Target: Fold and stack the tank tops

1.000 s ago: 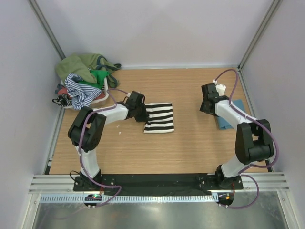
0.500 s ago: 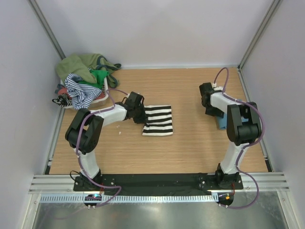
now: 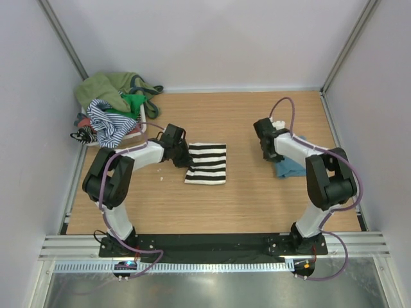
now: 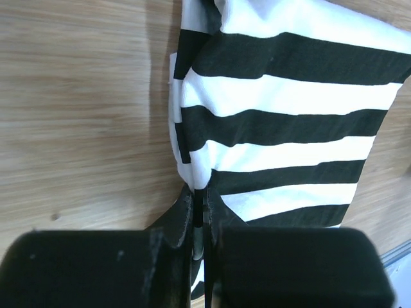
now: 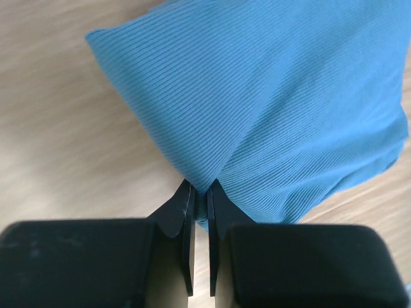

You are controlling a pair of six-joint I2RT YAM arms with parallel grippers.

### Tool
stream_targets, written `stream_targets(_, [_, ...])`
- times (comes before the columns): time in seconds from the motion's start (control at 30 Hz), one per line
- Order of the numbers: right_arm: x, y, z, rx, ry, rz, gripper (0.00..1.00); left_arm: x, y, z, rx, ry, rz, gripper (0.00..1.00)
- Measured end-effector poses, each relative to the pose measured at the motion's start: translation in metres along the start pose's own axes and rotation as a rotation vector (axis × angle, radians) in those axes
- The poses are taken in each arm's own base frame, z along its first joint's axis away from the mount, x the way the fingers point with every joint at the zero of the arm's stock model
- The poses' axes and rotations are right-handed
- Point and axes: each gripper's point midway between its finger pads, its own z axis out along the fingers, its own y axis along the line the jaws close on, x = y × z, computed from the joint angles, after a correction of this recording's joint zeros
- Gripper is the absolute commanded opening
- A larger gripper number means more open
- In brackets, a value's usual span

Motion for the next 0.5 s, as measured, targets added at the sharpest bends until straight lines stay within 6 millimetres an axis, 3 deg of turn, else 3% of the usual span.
stream_targets(0.17, [0.026, 0.065, -0.052, -0.233, -0.046, -0.087, 0.20, 0.000, 0.013, -0.010, -0.012, -0.012, -0.021, 0.00])
stream_targets(0.2, [0.031, 0.076, -0.061, -0.280, -0.049, -0.097, 0.36, 0.001, 0.016, -0.012, -0.015, -0.016, -0.022, 0.00])
stream_targets(0.23, [0.035, 0.087, -0.070, -0.325, -0.049, -0.094, 0.42, 0.004, 0.020, -0.014, -0.021, -0.016, -0.024, 0.00])
stream_targets(0.27, [0.038, 0.095, -0.077, -0.368, -0.047, -0.095, 0.49, 0.008, 0.024, -0.017, -0.025, -0.015, -0.025, 0.00])
stream_targets(0.5, [0.044, 0.128, -0.113, -0.610, -0.040, -0.026, 0.68, 0.026, 0.051, -0.031, -0.055, -0.013, -0.041, 0.00])
